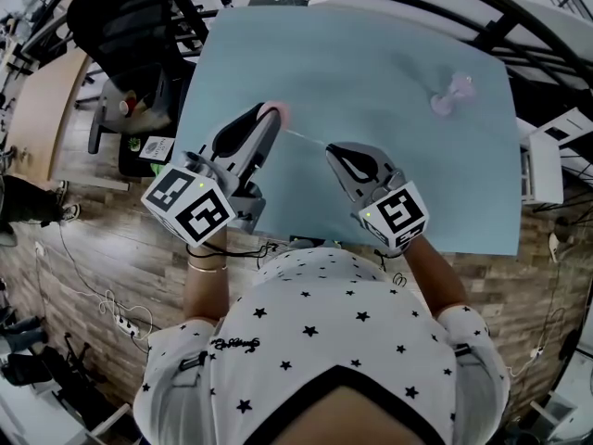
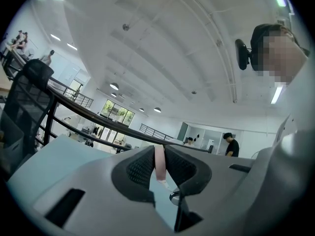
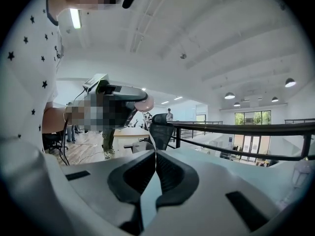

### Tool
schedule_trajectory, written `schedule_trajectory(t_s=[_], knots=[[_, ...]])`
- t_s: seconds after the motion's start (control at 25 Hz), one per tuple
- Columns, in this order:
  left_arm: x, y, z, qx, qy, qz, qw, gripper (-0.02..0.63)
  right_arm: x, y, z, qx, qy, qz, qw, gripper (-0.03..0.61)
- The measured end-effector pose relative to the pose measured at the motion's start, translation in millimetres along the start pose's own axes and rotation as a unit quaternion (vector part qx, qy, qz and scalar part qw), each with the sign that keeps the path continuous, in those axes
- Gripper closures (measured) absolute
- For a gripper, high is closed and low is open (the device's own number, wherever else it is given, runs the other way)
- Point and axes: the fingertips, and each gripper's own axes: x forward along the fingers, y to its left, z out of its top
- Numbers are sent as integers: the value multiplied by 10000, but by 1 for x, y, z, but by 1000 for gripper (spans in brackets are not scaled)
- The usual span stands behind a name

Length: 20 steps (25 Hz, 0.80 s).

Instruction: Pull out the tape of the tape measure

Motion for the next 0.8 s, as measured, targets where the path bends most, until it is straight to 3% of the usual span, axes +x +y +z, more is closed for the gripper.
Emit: schedule_trajectory(t_s=[0.8], knots=[[-3, 14, -1, -220, -123, 309, 9992, 529, 12, 12, -11, 73, 290, -20, 9996, 577]])
